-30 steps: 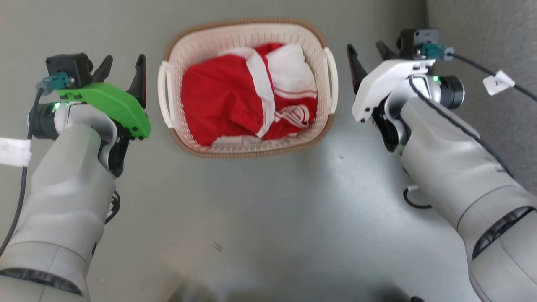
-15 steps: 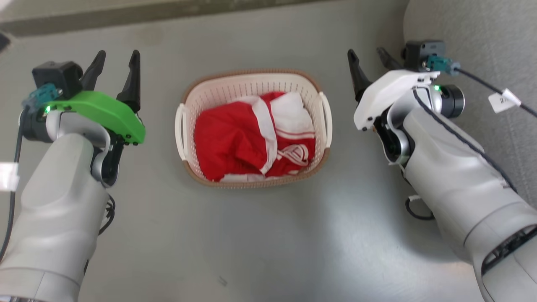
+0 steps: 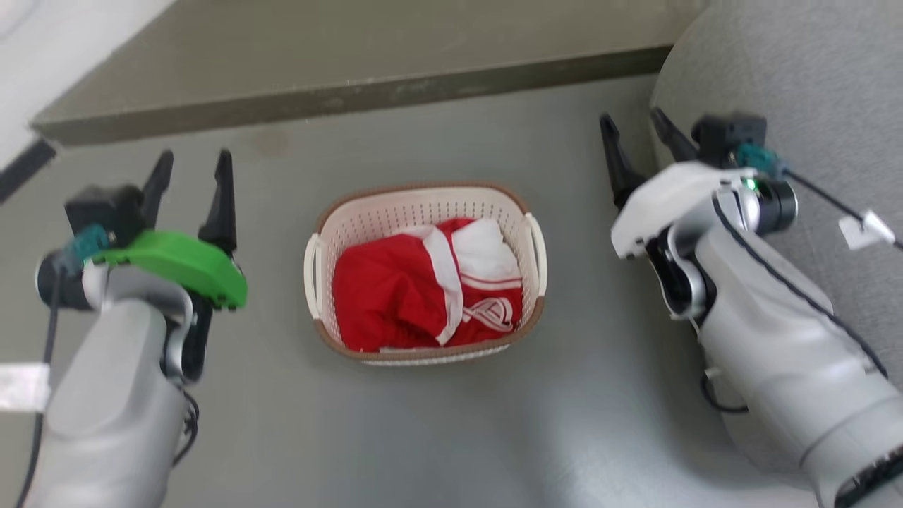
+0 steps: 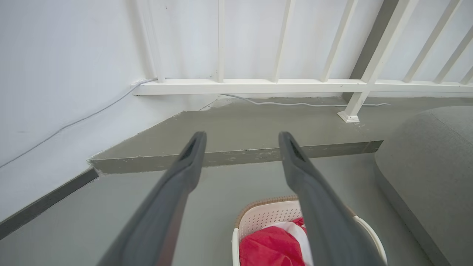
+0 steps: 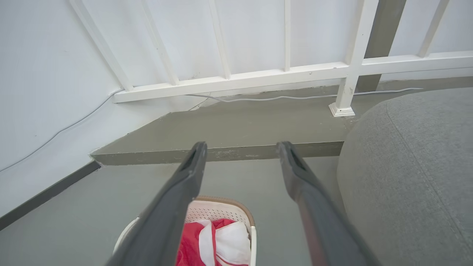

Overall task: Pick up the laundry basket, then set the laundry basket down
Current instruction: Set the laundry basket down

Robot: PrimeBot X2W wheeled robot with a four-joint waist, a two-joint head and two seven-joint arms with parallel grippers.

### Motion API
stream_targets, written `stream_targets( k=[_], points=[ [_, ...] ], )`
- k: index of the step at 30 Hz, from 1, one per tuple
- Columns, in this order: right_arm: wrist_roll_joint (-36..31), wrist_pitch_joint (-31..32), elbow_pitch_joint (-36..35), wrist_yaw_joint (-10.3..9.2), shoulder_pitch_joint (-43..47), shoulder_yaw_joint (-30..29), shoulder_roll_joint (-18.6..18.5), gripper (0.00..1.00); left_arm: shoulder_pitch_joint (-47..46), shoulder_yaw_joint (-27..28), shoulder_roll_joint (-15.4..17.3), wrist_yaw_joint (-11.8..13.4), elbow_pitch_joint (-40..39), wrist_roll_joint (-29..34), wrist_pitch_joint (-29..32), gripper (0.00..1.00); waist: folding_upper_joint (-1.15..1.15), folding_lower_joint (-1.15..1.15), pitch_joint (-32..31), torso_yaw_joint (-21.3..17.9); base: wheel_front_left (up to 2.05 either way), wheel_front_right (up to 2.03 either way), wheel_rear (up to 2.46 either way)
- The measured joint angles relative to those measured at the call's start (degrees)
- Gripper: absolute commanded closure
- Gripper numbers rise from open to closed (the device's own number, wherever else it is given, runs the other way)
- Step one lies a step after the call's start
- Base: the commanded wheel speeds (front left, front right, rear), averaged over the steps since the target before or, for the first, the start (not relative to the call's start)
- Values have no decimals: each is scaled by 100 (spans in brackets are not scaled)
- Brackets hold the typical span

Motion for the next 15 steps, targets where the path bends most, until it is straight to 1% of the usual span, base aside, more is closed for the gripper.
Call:
stream_targets(
  k=[3,9,15],
  points=[
    [-176,0,-269,-5,370,-202,-75,0,380,80,1,132,-301,148,0,0,0,0,-208,-38,0,0,0],
    [-470,0,-749,-8,820,-528,-142,0,923,189,-4,314,-762,280,0,0,0,0,-469,-98,0,0,0],
    [-836,-1,-1171,-7,1227,-1084,-224,0,1501,278,-23,472,-1160,379,0,0,0,0,-676,-160,0,0,0]
  ],
)
